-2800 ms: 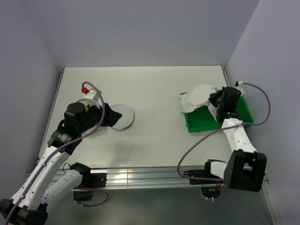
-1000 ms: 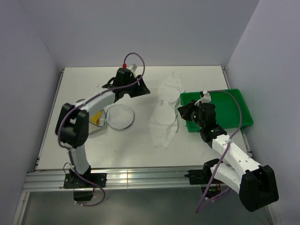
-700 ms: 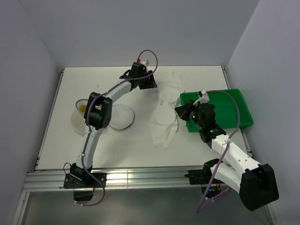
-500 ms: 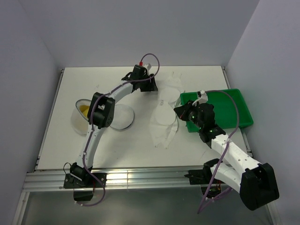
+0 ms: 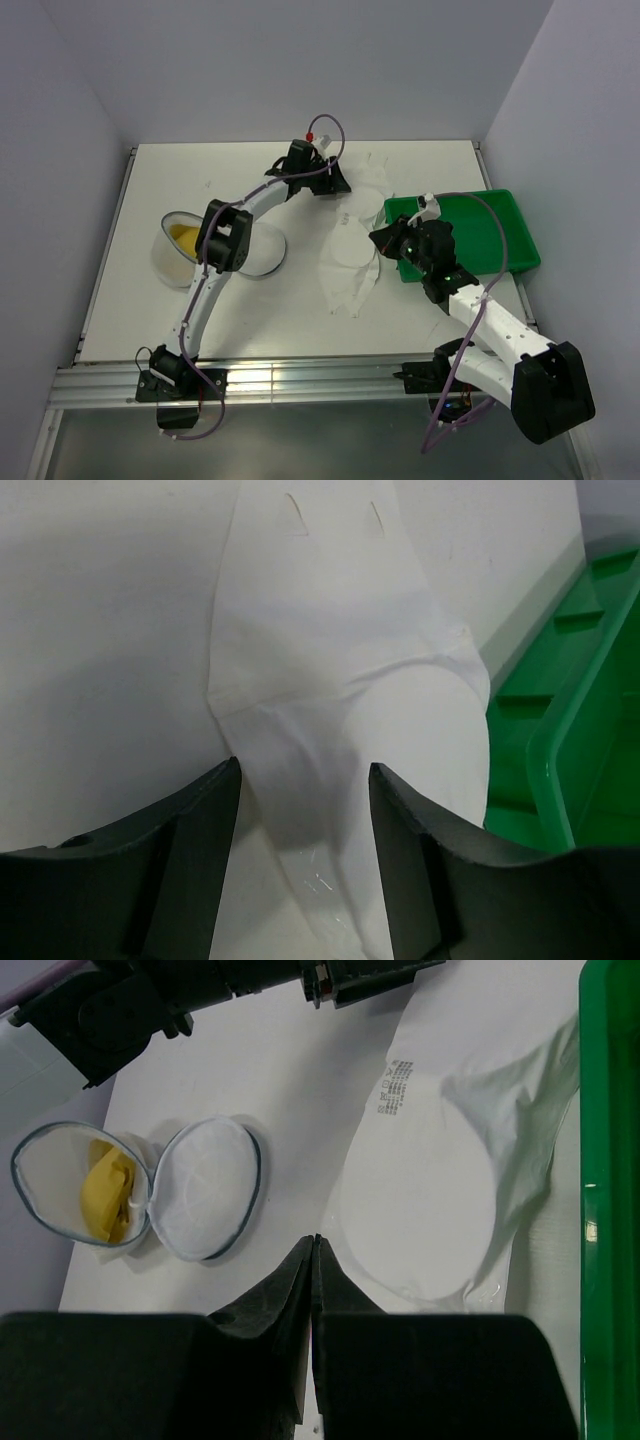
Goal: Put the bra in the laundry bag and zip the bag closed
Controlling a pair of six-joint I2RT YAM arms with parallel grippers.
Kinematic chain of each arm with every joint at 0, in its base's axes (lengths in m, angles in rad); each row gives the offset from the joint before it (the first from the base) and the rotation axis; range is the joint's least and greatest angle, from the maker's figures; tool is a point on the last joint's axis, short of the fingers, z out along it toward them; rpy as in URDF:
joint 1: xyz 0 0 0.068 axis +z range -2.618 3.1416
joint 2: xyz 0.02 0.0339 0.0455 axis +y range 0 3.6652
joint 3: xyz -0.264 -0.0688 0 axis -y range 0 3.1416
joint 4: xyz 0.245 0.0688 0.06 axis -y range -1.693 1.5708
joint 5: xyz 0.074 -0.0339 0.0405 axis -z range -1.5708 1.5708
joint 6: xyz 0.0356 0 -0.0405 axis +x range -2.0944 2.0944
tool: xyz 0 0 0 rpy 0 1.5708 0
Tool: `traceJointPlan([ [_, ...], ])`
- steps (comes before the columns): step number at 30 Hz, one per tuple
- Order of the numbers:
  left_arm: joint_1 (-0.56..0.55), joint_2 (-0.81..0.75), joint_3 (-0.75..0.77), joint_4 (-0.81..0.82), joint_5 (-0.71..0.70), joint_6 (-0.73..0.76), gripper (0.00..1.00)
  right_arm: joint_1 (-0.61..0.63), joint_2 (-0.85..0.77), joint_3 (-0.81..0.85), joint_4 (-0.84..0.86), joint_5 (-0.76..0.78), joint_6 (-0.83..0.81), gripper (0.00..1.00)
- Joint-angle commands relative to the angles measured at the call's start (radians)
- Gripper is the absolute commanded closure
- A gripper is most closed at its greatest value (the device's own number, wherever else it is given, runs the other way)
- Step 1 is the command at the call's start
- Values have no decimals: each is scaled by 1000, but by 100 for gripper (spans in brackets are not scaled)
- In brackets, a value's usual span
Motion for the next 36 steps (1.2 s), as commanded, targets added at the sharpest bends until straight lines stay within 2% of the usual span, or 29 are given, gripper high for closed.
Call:
traceJointPlan([
  [1, -15, 46, 39, 49, 59, -51, 40, 11, 8, 21, 45, 15, -3, 94],
  [3, -15, 66, 71, 46, 62, -60, 42, 12, 3, 18, 43, 25, -5, 94],
  [6, -15, 86, 67, 71, 57, -80, 51, 14, 3, 18, 40, 37, -6, 93],
  [9, -15, 86, 50, 118, 65, -106, 65, 14, 5, 18, 37, 43, -9, 93],
  [10, -15, 79, 43, 140, 68, -111, 76, 14, 3, 17, 37, 46, -11, 93],
  [13, -14, 30, -28, 193, 51, -117, 93, 14, -5, 15, 37, 54, -20, 92],
  [15, -15, 2, -74, 227, 45, -116, 100, 14, -3, 17, 31, 75, -23, 88],
  [18, -14, -73, -135, 264, 36, -105, 100, 14, 11, 20, 32, 81, -31, 78],
  [21, -15, -187, -221, 325, 26, -87, 100, 14, 29, 24, 37, 84, -40, 56],
  [22, -14, -245, -238, 334, 22, -82, 100, 14, 32, 29, 36, 86, -43, 42],
  [25, -14, -375, -347, 394, 8, -66, 100, 12, 35, 36, 31, 98, -51, 24],
  [26, -15, -410, -420, 420, 6, -66, 100, 12, 35, 39, 29, 101, -54, 22],
  [31, -17, -615, -589, 541, 23, -66, 100, 2, 54, 87, 14, 89, -61, 9],
  [36, -17, -782, -743, 614, 51, -85, 100, -23, 69, 127, 31, 69, -54, 7],
])
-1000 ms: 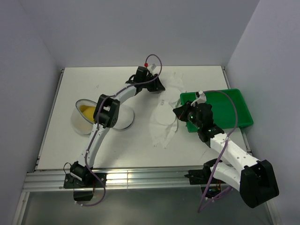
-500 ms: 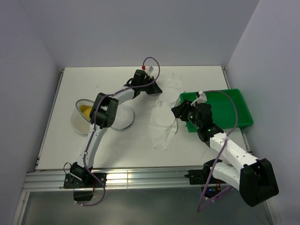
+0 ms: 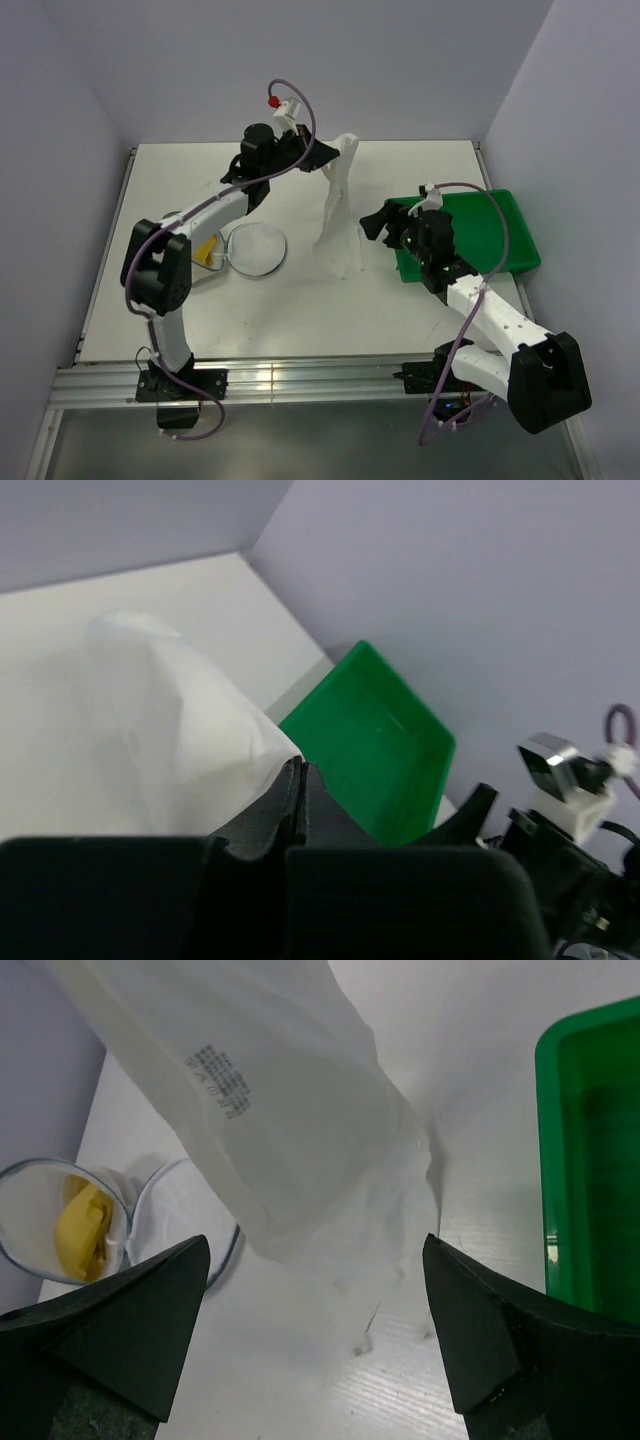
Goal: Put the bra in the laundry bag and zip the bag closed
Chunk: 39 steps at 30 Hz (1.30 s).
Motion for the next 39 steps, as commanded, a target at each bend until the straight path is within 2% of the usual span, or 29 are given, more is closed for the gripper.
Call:
traceJointPlan([
  [1, -9, -99, -83, 130, 45, -4, 100, -42, 11, 75, 56, -45, -11, 5],
  [4, -7, -172, -131, 147, 84, -17, 100, -111, 40, 93, 157, -185, 4, 4],
  [5, -9, -188, -142, 150, 97, -17, 100, -172, 66, 95, 239, -302, 11, 3],
  [7, -9, -235, -152, 158, 140, -23, 100, -238, 98, 92, 332, -389, 59, 2],
  [8, -12, -250, -157, 167, 165, -29, 100, -302, 150, 95, 449, -520, 107, 2],
  [12, -30, -313, -149, 156, 217, -21, 100, -349, 273, 181, 588, -750, 170, 2],
  [18, -52, -371, -148, 150, 263, -49, 100, -330, 318, 256, 671, -880, 169, 2],
  [21, -58, -391, -152, 155, 282, -64, 100, -298, 313, 288, 685, -886, 175, 1],
  [25, -58, -426, -175, 138, 271, -64, 100, -275, 303, 298, 791, -920, 270, 5],
  [26, -58, -432, -177, 135, 268, -63, 100, -257, 303, 296, 867, -929, 323, 8],
  [29, -61, -443, -181, 119, 275, -64, 100, -228, 295, 299, 952, -928, 392, 46],
  [30, -61, -451, -186, 113, 274, -61, 100, -221, 292, 310, 958, -925, 402, 68],
  [32, -66, -481, -204, 77, 243, -37, 100, -217, 270, 316, 958, -906, 405, 84],
  [33, -67, -497, -215, 63, 228, -26, 97, -218, 260, 324, 949, -896, 399, 95],
  [34, -69, -512, -244, 54, 200, -15, 89, -217, 240, 333, 931, -885, 390, 99],
  [35, -67, -531, -263, 47, 187, -3, 77, -217, 231, 342, 890, -877, 371, 100],
  [36, -67, -570, -286, 40, 171, 3, 51, -218, 221, 365, 872, -863, 363, 100],
  [39, -70, -682, -398, 26, 98, 38, 21, -217, 185, 397, 849, -846, 370, 100],
])
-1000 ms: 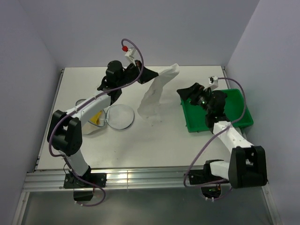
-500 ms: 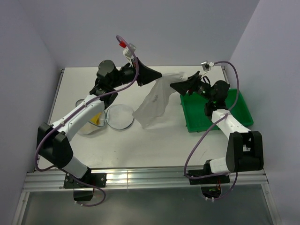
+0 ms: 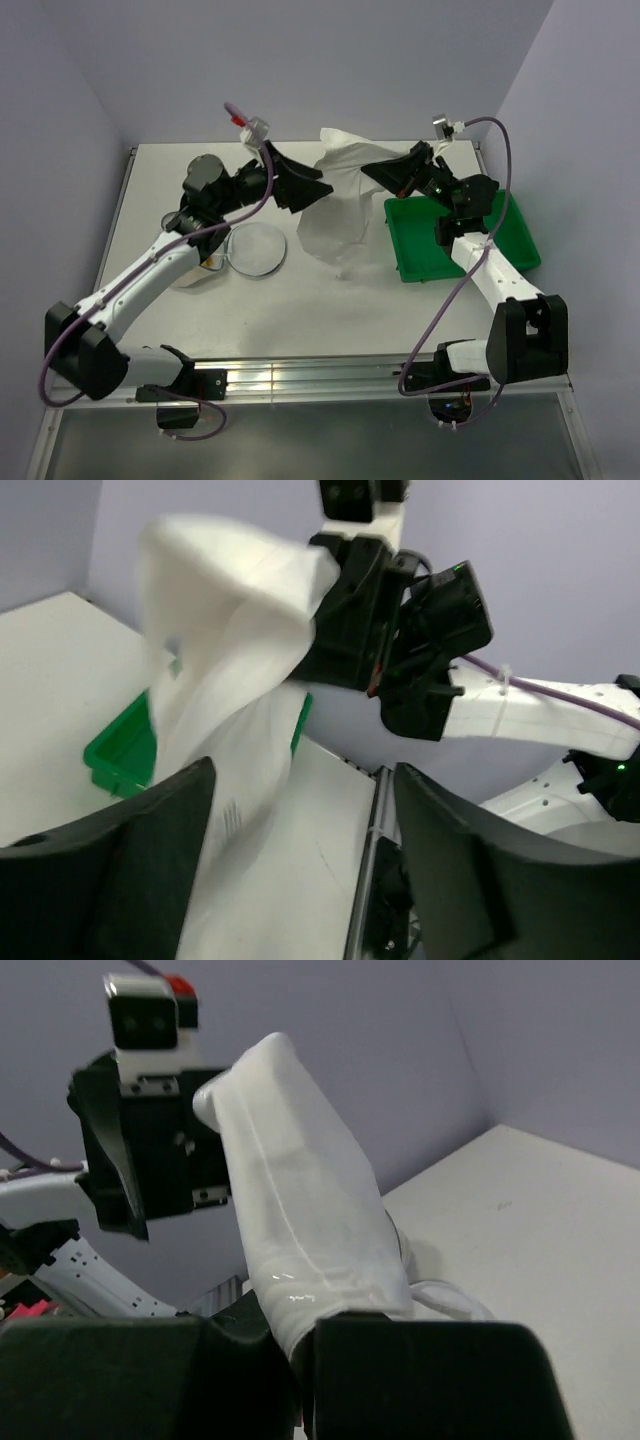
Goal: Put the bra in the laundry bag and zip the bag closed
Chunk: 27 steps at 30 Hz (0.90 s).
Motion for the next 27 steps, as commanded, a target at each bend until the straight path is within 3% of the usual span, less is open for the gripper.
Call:
traceJointPlan([
  [1, -5, -140, -111, -23, -99, 61, 18, 5, -95, 89, 25, 31, 9, 100],
  [3, -7, -224, -165, -33, -157, 91, 8, 5, -115, 108, -7, 36, 6, 100],
  [11, -50, -342, -300, -50, -315, 188, 1, 21, -165, 158, -61, 5, 24, 100],
  [22, -137, -250, -268, -1, -154, 217, 2, 57, -171, 186, -153, 24, -37, 100],
  [25, -139, -204, -248, -7, -221, 211, 17, 67, -169, 183, -158, 24, -43, 100],
  [26, -139, -191, -244, -10, -238, 210, 34, 67, -169, 183, -158, 22, -45, 100],
  [27, -139, -184, -237, -1, -249, 199, 45, 71, -169, 183, -158, 21, -48, 100],
])
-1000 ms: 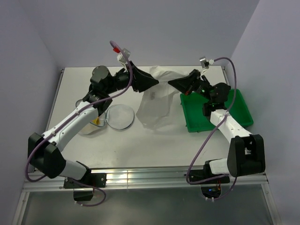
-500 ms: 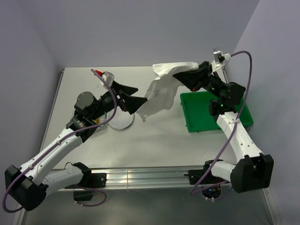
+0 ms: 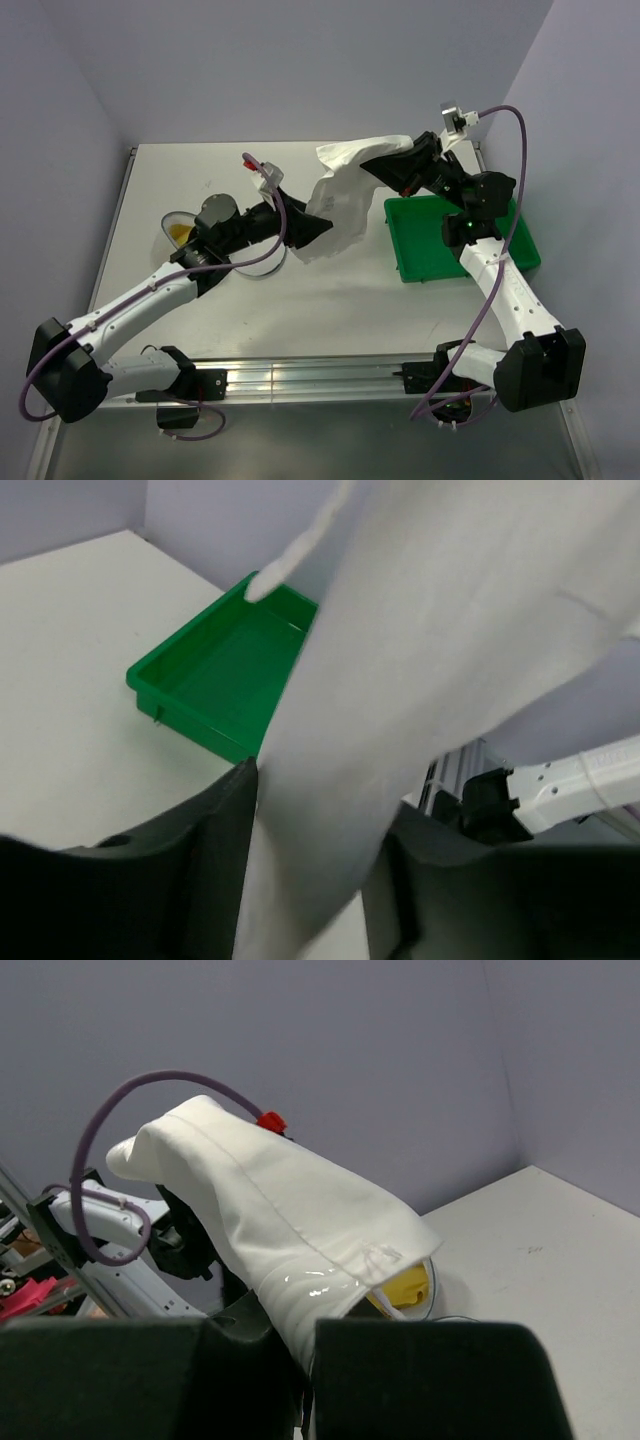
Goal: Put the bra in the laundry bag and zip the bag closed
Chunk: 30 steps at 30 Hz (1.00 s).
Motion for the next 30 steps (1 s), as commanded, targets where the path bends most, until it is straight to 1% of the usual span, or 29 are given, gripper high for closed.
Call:
traceJointPlan([
  [1, -3, 16, 53, 57, -53, -1, 54, 13, -22, 47, 11, 12, -21, 100],
  [2, -1, 17, 48, 78, -58, -12, 66, 13, -20, 47, 9, 9, -26, 100],
  [4, -1, 31, 51, 110, -52, -33, 79, 14, -17, 47, 7, 5, -29, 100],
  [5, -1, 34, 57, 108, -62, -41, 91, 14, -17, 44, 10, 2, -30, 100],
  [6, -1, 39, 68, 106, -68, -46, 97, 14, -19, 40, 21, -1, -30, 100],
  [7, -1, 48, 76, 88, -78, -59, 100, 14, -20, 35, 53, -10, -29, 100],
  [10, 11, 83, 125, 40, -107, -96, 100, 16, -42, 14, 133, -53, -15, 100],
  [13, 43, 132, 195, -52, -162, -131, 100, 26, -83, -13, 196, -90, -12, 82],
  [14, 58, 146, 215, -102, -171, -145, 100, 40, -97, -31, 201, -117, -15, 70],
  [16, 114, 184, 275, -130, -154, -203, 100, 52, -146, -65, 198, -125, -39, 58],
  [17, 131, 194, 310, -156, -151, -219, 100, 65, -184, -115, 195, -122, -49, 48],
  [19, 161, 214, 344, -184, -163, -239, 100, 68, -225, -179, 164, -93, -85, 43],
  [20, 166, 217, 375, -201, -171, -242, 100, 68, -268, -250, 147, -52, -104, 32],
  [21, 172, 220, 384, -225, -177, -245, 100, 68, -287, -279, 124, -29, -148, 26],
  [22, 174, 223, 392, -231, -180, -250, 100, 68, -305, -328, 62, -6, -170, 18],
  [24, 174, 225, 404, -254, -183, -256, 100, 68, -344, -361, -3, 53, -231, 13],
  [26, 174, 220, 401, -271, -194, -256, 100, 66, -364, -372, -100, 87, -277, 12],
  [27, 172, 214, 395, -282, -206, -250, 100, 65, -364, -365, -136, 135, -320, 12],
  [28, 172, 199, 386, -297, -222, -247, 100, 66, -359, -332, -225, 162, -340, 12],
  [30, 169, 177, 349, -304, -260, -237, 100, 66, -324, -281, -308, 189, -383, 12],
])
